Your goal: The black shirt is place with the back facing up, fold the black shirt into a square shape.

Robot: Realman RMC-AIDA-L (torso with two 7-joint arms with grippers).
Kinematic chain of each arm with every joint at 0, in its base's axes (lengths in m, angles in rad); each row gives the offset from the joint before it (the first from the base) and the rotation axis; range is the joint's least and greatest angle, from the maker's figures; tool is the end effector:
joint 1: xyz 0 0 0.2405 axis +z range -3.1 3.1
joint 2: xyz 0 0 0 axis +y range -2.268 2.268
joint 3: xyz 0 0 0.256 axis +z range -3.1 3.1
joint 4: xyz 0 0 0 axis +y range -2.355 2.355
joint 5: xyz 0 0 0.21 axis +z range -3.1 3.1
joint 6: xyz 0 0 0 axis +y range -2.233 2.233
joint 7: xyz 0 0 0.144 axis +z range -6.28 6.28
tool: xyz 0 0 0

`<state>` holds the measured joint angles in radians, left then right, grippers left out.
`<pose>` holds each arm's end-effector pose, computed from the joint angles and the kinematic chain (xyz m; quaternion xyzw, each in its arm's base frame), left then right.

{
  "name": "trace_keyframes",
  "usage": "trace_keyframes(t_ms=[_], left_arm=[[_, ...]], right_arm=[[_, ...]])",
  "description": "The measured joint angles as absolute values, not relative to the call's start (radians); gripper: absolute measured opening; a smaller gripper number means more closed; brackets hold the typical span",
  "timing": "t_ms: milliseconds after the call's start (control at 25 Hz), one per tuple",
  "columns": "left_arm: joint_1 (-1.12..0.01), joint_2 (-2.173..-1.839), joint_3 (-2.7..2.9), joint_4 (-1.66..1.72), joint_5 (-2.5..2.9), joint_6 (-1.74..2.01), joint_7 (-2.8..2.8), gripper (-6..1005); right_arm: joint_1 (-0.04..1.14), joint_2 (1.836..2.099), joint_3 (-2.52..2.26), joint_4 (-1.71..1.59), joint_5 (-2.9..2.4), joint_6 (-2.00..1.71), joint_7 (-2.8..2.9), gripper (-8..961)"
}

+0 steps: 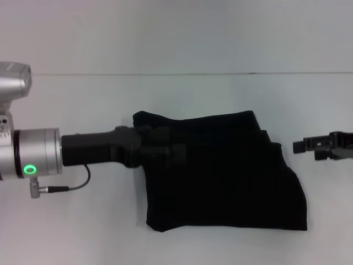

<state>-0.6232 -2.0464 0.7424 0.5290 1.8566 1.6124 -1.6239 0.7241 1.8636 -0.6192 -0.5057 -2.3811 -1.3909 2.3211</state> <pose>-0.2245 0.3432 -0.0052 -0.8970 -0.3070 -0.3159 0.0360 0.2972 0.3879 0.0575 -0.7798 0.6017 0.0969 0.1430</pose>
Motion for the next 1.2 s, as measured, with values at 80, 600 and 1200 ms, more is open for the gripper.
trace_keyframes(t_ms=[80,600,1200], left_arm=[[-0.621,-2.046,0.765,0.535,1.864,1.607,-1.599,916],[-0.626,-2.046,0.783,0.535,1.885,1.589,-1.573,914],[-0.629,-2.049,0.782,0.528,1.885,1.573,-1.578,911]], right_arm=[[0.725,1.864,-0.625,-0.494,-2.387,-1.394,2.344,913],[0.73,1.889,-0.662,-0.428,-2.39,-1.375,2.385,903],[0.73,1.904,-0.688,-0.403,-2.39,-1.326,2.379,891]])
